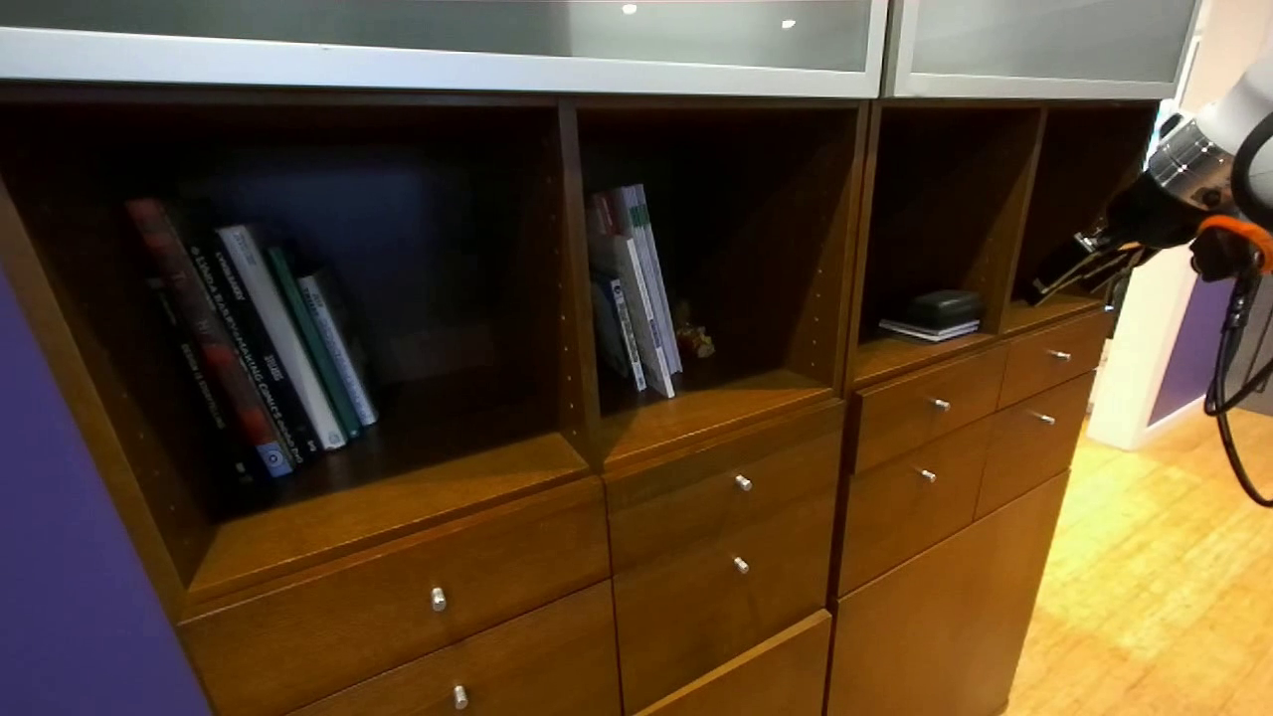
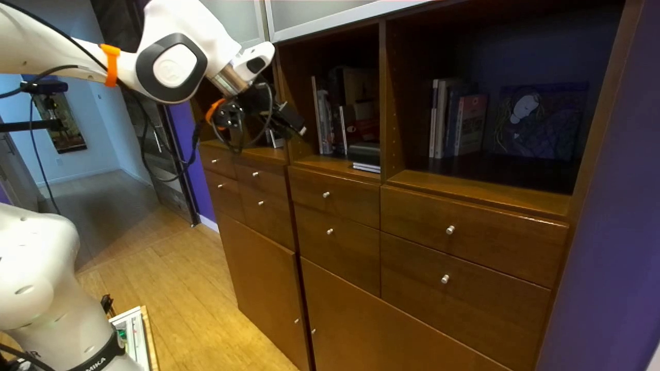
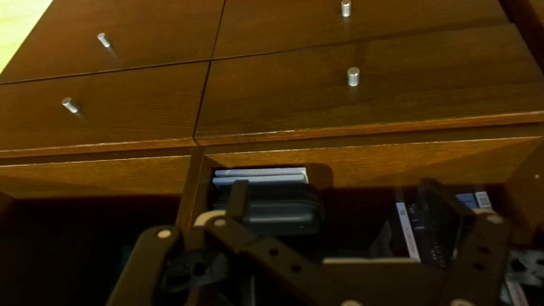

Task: Push the books in the right middle shelf forward

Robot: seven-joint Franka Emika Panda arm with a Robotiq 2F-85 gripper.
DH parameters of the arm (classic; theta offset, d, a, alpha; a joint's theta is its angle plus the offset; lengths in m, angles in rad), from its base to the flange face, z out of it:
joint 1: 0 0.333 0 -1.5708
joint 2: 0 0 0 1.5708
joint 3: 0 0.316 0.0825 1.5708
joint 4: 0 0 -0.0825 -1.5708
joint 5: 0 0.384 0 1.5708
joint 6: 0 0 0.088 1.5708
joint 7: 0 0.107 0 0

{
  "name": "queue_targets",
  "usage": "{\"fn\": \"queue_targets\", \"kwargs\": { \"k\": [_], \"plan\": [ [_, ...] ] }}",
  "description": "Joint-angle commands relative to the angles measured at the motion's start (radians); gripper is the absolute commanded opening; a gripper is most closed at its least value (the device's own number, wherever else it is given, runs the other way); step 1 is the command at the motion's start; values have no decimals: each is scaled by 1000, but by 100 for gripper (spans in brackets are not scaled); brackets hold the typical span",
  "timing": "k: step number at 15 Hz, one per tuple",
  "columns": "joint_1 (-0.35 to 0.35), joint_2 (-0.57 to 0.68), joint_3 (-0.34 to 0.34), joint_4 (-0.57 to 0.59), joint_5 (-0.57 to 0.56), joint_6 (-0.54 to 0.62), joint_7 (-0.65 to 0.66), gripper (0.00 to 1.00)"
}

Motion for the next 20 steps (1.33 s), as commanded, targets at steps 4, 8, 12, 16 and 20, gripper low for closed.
{"fn": "queue_targets", "kwargs": {
  "k": [4,8,12,16,20],
  "plan": [
    [66,214,-136,176,64,-13,-201,100],
    [74,319,-136,253,102,-20,-214,99],
    [59,405,-125,300,117,-8,-202,63],
    [38,461,-111,350,94,-74,-181,34],
    [20,518,-96,419,65,-124,-163,5]
  ]
}}
